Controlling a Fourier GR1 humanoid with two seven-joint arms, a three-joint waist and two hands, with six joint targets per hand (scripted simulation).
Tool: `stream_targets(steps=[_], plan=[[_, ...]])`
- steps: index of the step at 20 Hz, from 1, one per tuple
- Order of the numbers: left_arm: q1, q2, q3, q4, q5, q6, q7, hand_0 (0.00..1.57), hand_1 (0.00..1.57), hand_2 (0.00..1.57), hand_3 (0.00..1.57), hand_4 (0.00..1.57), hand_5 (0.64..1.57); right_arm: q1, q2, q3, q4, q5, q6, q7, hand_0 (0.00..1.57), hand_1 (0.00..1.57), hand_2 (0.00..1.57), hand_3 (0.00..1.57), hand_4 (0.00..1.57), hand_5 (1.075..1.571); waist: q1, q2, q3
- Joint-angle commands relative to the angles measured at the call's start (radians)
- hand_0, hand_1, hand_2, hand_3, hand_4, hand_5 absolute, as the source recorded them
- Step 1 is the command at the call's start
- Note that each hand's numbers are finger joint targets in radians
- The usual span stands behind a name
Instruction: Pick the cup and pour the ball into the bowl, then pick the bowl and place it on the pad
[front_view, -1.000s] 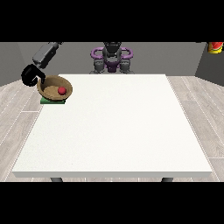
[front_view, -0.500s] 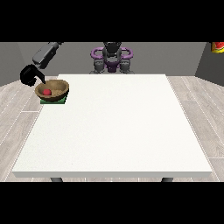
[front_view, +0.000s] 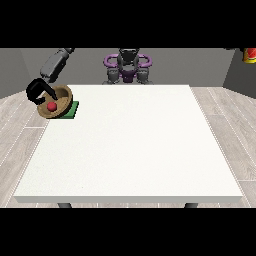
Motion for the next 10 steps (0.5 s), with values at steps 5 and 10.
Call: stream_targets(steps=[5,10], plan=[[-0.003,-0.071,-0.062,-0.113,0.015,0.039,0.056,0.0,0.0,0.0,0.0,1.19,1.569,-0.026,0.0,0.061,0.063,0.059,0.032,0.026,0.0,0.0,0.0,0.0,0.0,1.4,0.038,-0.045,0.0029],[0.048,-0.073,-0.07,-0.013,-0.027,0.056,0.062,0.0,0.0,0.0,0.0,1.19,1.569,-0.053,-0.079,0.115,-0.015,0.082,0.132,0.173,0.0,0.0,0.0,0.0,0.2,1.375,-0.033,-0.197,0.0]])
